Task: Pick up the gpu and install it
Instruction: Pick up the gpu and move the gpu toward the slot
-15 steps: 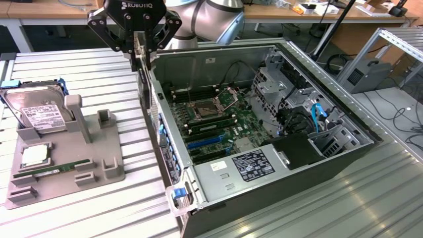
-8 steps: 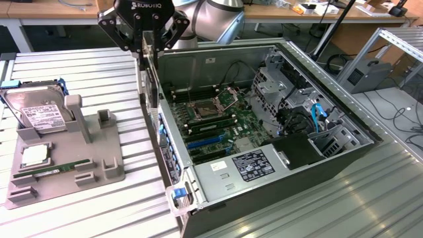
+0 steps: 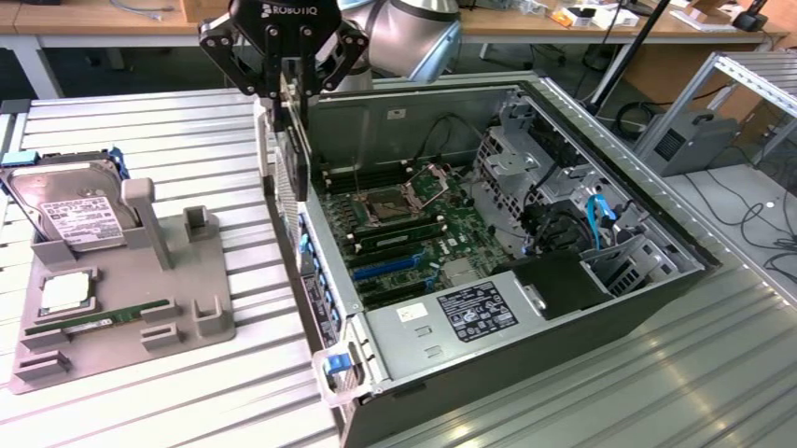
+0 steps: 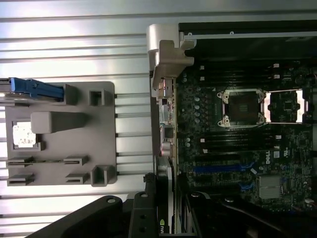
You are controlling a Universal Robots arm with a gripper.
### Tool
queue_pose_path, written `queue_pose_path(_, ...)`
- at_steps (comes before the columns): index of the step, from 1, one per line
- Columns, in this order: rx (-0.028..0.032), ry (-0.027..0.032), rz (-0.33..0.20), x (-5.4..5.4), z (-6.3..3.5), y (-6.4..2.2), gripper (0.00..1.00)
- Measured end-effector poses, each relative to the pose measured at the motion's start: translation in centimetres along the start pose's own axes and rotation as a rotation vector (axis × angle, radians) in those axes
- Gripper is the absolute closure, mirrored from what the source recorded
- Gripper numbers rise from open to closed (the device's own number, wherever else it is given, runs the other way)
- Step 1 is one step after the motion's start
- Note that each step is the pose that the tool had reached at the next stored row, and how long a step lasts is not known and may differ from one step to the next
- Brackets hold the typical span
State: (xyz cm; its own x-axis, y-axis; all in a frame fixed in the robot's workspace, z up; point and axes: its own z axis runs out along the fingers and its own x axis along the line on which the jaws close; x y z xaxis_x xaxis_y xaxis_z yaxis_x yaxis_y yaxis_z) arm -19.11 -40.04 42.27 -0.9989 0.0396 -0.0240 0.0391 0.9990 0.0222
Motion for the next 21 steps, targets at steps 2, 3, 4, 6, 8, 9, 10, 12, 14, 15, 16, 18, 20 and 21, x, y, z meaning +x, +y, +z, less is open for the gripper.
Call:
queue_pose_path(2,0.0,0.0,0.0,-0.3,0.01,0.01,0.73)
queue_pose_path(3,0.0,0.0,0.0,-0.5,0.01,0.02,0.73)
queue_pose_path(4,-0.0001,0.0,0.0,-0.6,0.02,0.02,0.73)
queue_pose_path(6,-0.0001,0.0,0.0,-0.8,0.02,0.03,0.73)
queue_pose_path(8,-0.0001,0.0,0.0,-1.2,0.03,0.05,0.73)
queue_pose_path(9,0.0,0.0,0.0,-1.3,0.03,0.05,0.73)
queue_pose_path(10,0.0,0.0,0.0,-1.4,0.04,0.05,0.73)
queue_pose_path(12,0.0,0.0,0.0,-1.6,0.04,0.06,0.73)
queue_pose_path(14,-0.0001,0.0,0.0,-1.7,0.04,0.07,0.73)
queue_pose_path(15,-0.0001,0.0,0.0,-1.8,0.05,0.07,0.73)
queue_pose_path(16,0.0,0.0,0.0,-1.9,0.05,0.07,0.73)
queue_pose_path(18,-0.0001,0.0,0.0,-2.0,0.05,0.07,0.73)
queue_pose_path(20,0.0,0.0,0.0,-2.1,0.05,0.08,0.73)
queue_pose_path(21,-0.0001,-0.0001,0.0,-2.1,0.06,0.08,0.73)
